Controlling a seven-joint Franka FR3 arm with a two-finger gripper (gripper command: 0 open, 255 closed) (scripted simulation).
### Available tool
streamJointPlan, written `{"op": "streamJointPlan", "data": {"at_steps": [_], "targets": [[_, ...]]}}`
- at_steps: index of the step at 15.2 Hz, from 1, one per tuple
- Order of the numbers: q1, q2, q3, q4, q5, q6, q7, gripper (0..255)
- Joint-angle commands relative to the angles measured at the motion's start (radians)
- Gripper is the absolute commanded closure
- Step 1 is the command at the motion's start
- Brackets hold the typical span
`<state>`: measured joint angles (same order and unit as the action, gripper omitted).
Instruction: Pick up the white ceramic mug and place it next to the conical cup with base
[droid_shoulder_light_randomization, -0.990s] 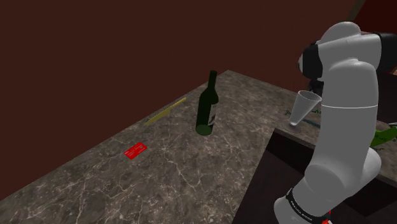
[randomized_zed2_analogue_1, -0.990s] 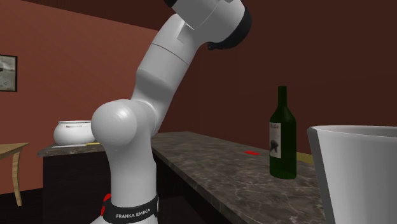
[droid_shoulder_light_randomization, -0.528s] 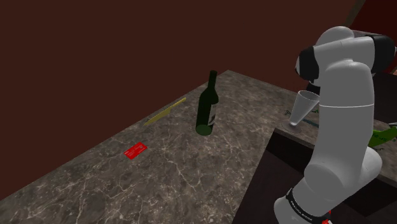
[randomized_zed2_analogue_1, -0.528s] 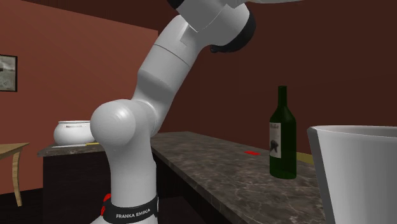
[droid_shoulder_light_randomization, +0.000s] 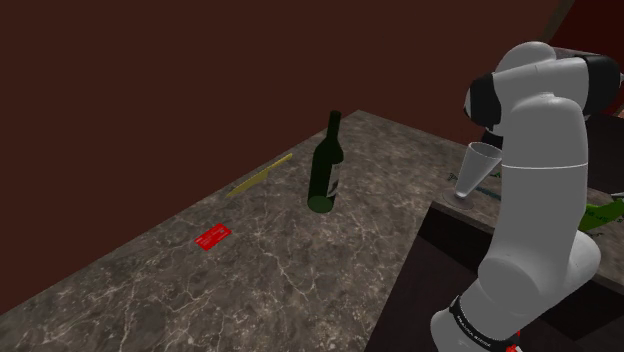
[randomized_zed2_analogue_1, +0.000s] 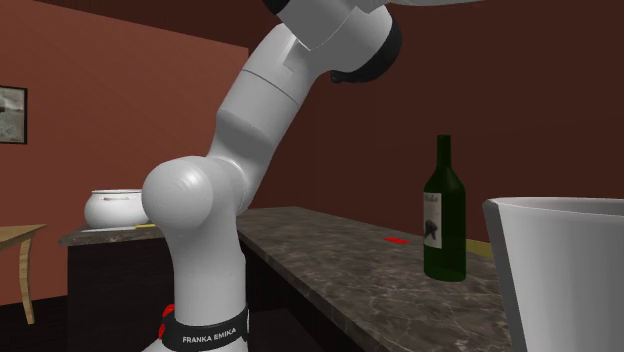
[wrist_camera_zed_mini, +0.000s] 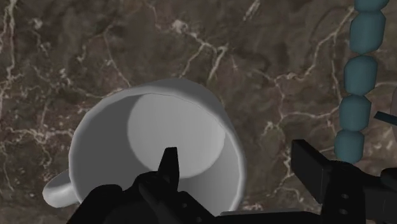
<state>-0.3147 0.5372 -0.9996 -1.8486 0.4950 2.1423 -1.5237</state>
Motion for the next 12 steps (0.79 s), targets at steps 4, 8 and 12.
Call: {"op": "streamJointPlan", "data": {"at_steps": [4,8,12], "targets": [[0.013,-0.018,-0.017,0.009,-0.019,-0.023,0.011,0],[0.046,-0.065,-0.06,0.044,-0.069,-0.09,0.042,0],[0.046,-0.065,-0.06,0.044,-0.069,-0.09,0.042,0]]}}
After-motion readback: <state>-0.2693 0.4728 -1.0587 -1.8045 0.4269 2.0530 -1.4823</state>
